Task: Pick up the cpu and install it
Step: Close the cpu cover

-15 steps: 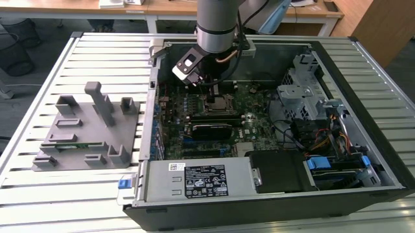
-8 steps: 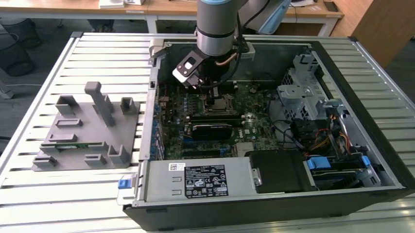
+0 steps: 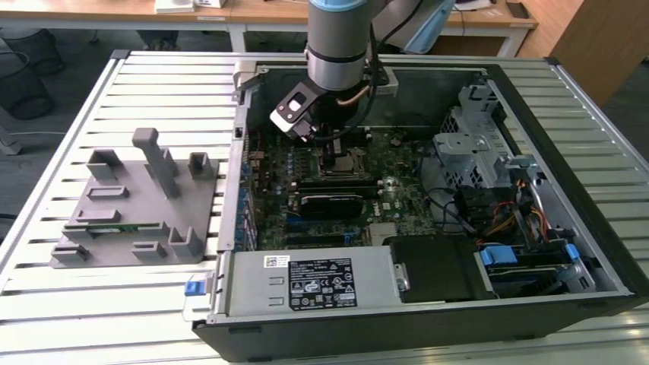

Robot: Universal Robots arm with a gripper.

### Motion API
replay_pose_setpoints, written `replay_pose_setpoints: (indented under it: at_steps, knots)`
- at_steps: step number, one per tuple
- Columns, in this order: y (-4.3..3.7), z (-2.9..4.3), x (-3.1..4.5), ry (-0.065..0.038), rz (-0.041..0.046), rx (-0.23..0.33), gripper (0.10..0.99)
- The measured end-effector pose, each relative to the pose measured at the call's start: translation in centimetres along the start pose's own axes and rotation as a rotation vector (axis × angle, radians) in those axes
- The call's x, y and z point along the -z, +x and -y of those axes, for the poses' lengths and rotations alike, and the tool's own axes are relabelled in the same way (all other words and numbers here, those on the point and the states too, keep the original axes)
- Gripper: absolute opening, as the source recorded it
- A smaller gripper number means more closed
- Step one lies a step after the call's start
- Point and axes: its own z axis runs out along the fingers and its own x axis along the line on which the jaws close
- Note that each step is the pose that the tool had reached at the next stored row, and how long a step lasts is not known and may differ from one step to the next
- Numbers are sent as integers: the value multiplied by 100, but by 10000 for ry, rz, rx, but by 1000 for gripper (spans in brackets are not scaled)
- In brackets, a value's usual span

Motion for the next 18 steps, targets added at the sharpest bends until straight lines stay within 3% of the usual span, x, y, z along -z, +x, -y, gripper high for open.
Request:
replay_pose_setpoints:
  at_steps: [10,18]
  knots:
    - [2,0,-44,2,3,0,106]
    - [-3,-90,-51,12,0,0,106]
